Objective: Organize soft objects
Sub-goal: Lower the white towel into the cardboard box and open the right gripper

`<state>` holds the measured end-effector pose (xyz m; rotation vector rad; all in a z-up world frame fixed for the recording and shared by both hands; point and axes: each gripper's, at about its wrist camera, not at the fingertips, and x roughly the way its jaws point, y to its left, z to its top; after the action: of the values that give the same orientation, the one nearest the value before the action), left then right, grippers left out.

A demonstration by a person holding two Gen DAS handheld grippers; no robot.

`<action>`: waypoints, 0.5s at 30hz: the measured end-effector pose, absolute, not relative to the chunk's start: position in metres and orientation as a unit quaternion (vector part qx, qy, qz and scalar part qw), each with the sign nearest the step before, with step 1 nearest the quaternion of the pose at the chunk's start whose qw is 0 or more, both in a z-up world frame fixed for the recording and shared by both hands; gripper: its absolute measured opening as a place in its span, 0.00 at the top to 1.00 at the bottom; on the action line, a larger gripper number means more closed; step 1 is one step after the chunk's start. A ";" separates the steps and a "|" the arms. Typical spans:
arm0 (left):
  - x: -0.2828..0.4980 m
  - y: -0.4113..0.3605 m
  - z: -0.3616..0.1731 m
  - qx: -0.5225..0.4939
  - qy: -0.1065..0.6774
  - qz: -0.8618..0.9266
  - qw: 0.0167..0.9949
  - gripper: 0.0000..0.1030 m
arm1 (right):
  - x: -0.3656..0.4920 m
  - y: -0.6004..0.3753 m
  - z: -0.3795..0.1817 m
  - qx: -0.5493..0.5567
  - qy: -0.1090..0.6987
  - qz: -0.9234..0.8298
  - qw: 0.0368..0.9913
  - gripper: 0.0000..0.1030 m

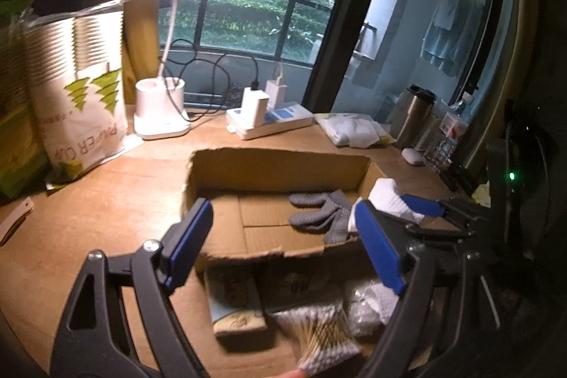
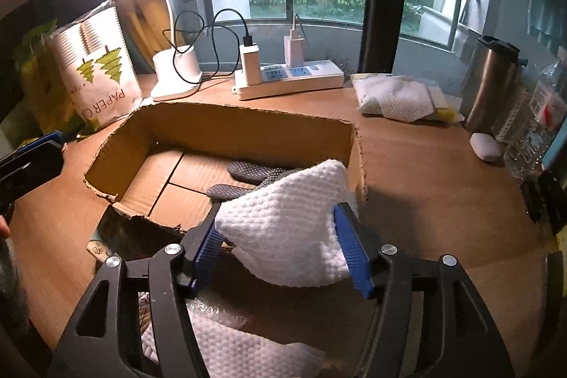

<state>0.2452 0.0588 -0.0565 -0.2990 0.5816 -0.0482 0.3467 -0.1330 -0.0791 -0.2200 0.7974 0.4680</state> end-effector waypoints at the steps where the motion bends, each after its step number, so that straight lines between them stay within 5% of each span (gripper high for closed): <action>1: 0.242 0.061 -0.056 -0.148 0.285 -0.019 0.947 0.19 | 0.347 -0.131 -0.079 -0.108 0.383 0.229 0.888 0.35; 15: 0.223 0.084 -0.055 -0.159 0.278 0.003 0.947 0.19 | 0.340 -0.108 -0.040 -0.133 0.289 0.251 0.914 0.21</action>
<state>0.2232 0.0845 -0.0553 -0.3234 0.5669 0.0062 0.3397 -0.1076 -0.0398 -0.2745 0.5950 0.5168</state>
